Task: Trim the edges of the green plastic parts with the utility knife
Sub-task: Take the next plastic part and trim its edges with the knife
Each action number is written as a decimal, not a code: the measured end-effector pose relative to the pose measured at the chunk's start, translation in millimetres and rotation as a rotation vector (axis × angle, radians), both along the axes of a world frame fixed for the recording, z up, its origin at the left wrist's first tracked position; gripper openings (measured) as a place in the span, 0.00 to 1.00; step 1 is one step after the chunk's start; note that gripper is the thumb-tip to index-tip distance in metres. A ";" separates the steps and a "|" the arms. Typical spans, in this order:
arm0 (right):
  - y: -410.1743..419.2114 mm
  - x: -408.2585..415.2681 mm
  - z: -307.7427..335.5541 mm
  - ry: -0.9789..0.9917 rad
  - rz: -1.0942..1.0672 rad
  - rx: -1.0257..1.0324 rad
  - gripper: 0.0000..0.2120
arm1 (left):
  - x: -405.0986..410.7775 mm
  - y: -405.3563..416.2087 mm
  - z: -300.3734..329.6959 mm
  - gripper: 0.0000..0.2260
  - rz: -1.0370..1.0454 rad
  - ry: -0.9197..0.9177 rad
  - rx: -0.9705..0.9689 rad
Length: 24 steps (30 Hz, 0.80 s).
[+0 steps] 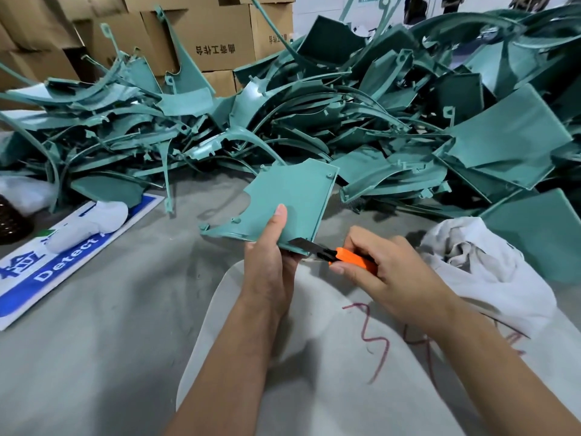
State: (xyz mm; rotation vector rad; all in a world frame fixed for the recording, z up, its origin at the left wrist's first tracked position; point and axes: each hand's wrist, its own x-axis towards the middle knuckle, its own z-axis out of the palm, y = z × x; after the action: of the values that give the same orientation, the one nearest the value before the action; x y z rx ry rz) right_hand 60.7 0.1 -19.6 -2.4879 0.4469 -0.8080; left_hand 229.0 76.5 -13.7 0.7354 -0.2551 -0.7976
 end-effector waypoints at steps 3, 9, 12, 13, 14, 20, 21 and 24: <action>0.9 0.1 0.4 -0.016 -0.006 -0.016 0.14 | -0.5 1.6 1.1 0.16 -0.011 -0.002 -0.004; -8.0 -6.5 5.7 -0.163 -0.169 -0.017 0.15 | -3.2 11.0 -3.1 0.18 -0.064 -0.109 0.052; -11.4 -9.8 7.2 -0.183 -0.246 -0.022 0.14 | -4.4 12.5 -3.9 0.16 -0.094 -0.155 0.053; -10.9 -9.3 7.1 -0.178 -0.262 -0.028 0.14 | -4.4 12.9 -3.0 0.16 -0.103 -0.154 0.049; -10.3 -8.8 7.1 -0.179 -0.277 -0.034 0.13 | -4.3 12.5 -1.9 0.16 -0.114 -0.153 0.047; -19.9 -13.5 6.0 -0.315 -0.458 -0.032 0.13 | 4.1 16.9 -5.1 0.19 -0.208 -0.142 -0.015; -22.5 -15.5 5.4 -0.322 -0.504 -0.032 0.13 | 4.3 18.0 -4.9 0.20 -0.236 -0.125 -0.029; -22.2 -17.3 6.8 -0.387 -0.552 0.016 0.13 | 3.8 18.7 -4.6 0.24 -0.228 -0.137 -0.010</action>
State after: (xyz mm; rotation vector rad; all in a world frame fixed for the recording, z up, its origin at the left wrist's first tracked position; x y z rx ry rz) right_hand 43.4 -22.0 -12.8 -2.1302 1.0057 -1.4526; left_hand 232.8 95.2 -18.4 0.7613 -0.4725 -0.9624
